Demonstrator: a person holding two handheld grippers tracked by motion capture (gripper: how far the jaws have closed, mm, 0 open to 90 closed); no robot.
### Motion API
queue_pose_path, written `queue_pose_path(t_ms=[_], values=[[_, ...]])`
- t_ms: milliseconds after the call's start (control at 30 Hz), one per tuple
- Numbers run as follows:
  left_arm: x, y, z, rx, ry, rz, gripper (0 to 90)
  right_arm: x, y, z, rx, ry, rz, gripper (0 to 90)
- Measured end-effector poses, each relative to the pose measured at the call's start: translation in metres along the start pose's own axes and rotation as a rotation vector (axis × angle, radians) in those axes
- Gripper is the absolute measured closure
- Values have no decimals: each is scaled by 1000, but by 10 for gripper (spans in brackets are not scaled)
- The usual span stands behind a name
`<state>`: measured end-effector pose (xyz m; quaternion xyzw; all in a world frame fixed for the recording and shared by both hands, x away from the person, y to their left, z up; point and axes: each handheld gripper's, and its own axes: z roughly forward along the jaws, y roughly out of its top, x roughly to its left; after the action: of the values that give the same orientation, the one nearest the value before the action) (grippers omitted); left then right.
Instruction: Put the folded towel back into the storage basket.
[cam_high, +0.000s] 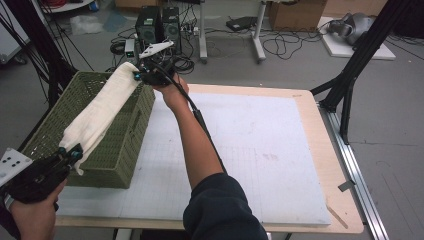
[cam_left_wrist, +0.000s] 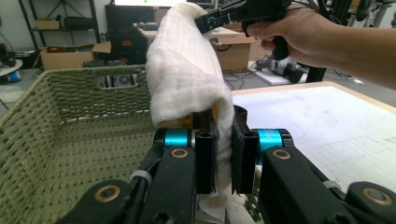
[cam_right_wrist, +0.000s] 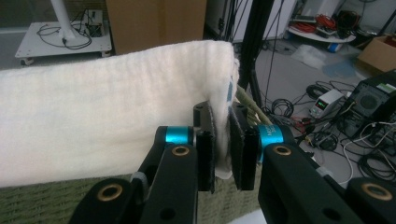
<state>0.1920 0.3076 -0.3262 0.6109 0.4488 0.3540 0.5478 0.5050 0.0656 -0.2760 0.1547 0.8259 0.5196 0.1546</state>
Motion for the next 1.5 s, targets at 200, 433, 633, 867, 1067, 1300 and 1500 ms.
queue_pose_path(t_ms=[200,433,633,867,1067,1300,1500], values=[[10,-2,0,15,29,-17,823,3,6,19,26,3,-18,822],[28,-2,0,41,98,-31,822,8,6,51,59,-2,2,822],[46,-2,4,88,126,-59,819,15,13,73,74,-28,1,820],[63,-3,-7,66,252,-134,354,15,14,77,35,-98,74,522],[63,4,-15,19,228,-139,348,8,19,46,18,-96,64,490],[48,11,-9,-9,140,-136,253,-3,17,1,4,-79,72,415],[32,13,5,11,53,-121,175,-8,12,-37,-15,-51,93,250]])
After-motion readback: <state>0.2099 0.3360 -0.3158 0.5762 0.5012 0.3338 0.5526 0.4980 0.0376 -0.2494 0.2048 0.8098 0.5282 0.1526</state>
